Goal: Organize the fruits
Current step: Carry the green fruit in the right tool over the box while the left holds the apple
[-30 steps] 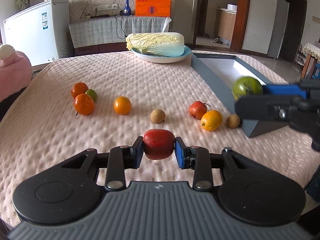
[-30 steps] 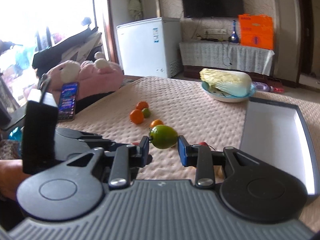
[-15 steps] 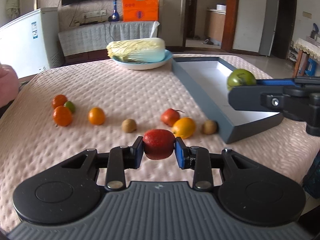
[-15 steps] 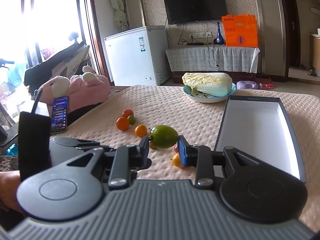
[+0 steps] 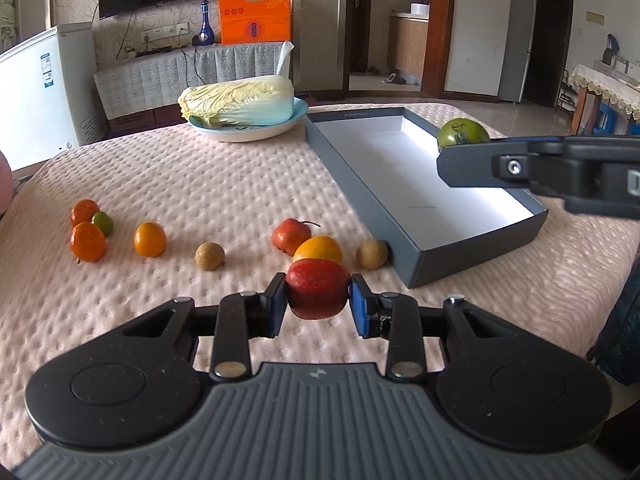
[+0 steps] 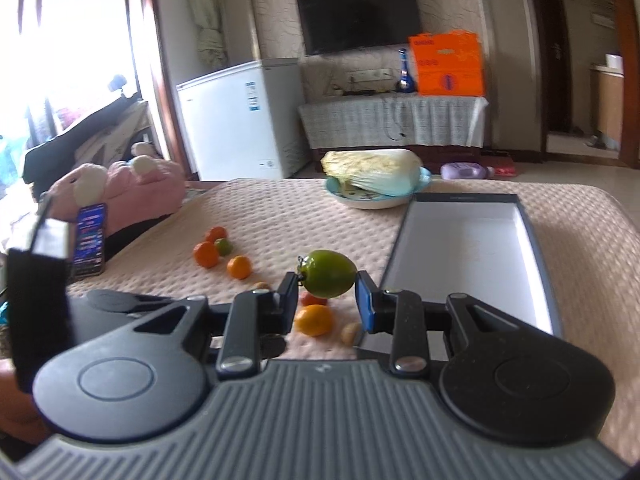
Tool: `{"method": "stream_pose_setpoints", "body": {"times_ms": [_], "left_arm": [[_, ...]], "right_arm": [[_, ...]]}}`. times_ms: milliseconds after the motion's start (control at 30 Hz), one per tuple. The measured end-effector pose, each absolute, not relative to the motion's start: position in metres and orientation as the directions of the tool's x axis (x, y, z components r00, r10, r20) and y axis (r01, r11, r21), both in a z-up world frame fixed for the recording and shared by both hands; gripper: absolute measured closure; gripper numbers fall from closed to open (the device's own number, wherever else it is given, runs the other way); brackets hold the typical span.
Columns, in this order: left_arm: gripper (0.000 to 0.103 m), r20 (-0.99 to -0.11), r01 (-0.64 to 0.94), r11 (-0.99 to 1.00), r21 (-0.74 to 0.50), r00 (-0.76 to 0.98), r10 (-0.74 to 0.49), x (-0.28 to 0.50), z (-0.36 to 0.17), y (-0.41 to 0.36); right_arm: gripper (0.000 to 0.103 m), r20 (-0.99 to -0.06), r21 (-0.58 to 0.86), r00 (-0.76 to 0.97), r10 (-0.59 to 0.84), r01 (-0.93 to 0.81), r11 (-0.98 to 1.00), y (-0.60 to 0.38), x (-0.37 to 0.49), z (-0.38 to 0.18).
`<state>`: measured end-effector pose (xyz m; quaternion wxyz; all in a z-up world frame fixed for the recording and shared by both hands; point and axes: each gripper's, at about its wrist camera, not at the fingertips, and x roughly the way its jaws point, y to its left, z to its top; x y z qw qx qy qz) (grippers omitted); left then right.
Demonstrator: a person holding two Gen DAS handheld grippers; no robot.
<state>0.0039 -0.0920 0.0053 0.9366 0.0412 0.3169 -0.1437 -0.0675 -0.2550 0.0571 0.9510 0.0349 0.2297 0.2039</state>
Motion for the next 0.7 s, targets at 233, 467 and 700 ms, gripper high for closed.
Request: {"method": "stream_pose_setpoints", "body": {"times_ms": [233,467,700], "left_arm": [[0.065,-0.603,0.292,0.956,-0.011,0.761,-0.239,0.003,0.007,-0.088],[0.065,-0.603,0.289,0.957,-0.012,0.762,-0.238,0.002,0.007,-0.08],[0.065,-0.597,0.286,0.958,-0.021,0.765,-0.242,-0.001,0.011,-0.067]], "right_arm": [[0.069,-0.409,0.173,0.824,0.392,-0.352,0.92,-0.256,-0.063,0.056],[0.069,-0.424,0.187,0.852,0.308,-0.25,0.95,-0.267,-0.039,0.048],[0.069,-0.487,0.216,0.852,0.195,-0.099,0.971,-0.273,-0.012,0.03]]}}
